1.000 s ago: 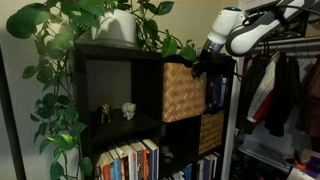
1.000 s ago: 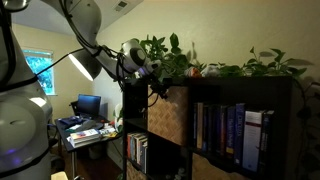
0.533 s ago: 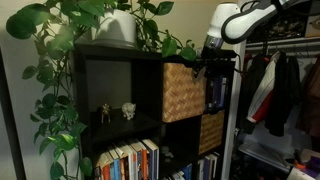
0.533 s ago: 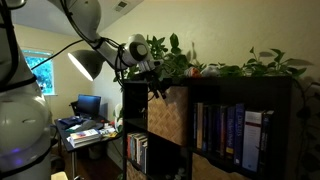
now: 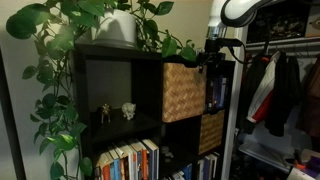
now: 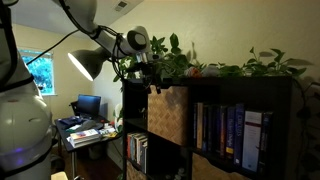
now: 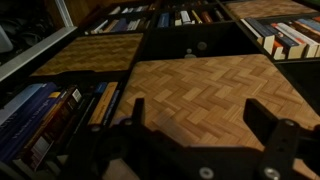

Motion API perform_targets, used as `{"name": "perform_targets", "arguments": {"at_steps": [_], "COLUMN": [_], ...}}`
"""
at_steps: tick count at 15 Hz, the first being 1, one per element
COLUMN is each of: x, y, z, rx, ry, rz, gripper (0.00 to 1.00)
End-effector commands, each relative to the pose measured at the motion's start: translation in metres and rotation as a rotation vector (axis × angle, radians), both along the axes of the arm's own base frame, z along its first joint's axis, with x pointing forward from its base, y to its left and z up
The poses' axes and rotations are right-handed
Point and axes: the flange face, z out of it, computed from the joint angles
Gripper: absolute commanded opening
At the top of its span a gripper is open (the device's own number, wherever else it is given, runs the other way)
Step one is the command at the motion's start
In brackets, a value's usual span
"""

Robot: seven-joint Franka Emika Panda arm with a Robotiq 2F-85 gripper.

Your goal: Slightly pull the basket and pick up two pairs of socks and place them on top of the book shelf. Push the basket back inward.

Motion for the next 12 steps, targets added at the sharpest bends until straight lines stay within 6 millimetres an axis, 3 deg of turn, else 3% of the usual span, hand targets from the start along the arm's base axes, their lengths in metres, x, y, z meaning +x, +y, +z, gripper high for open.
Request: {"name": "perform_targets", "arguments": {"at_steps": [1, 12], "x": [0.0003, 0.0021], "y": [-0.0001, -0.0001], "z": [-0.0001, -0.0045], "rx": [0.000, 0.000], "ry": [0.001, 0.010], "rz": [0.000, 0.000], "gripper": [1.00, 1.00]}}
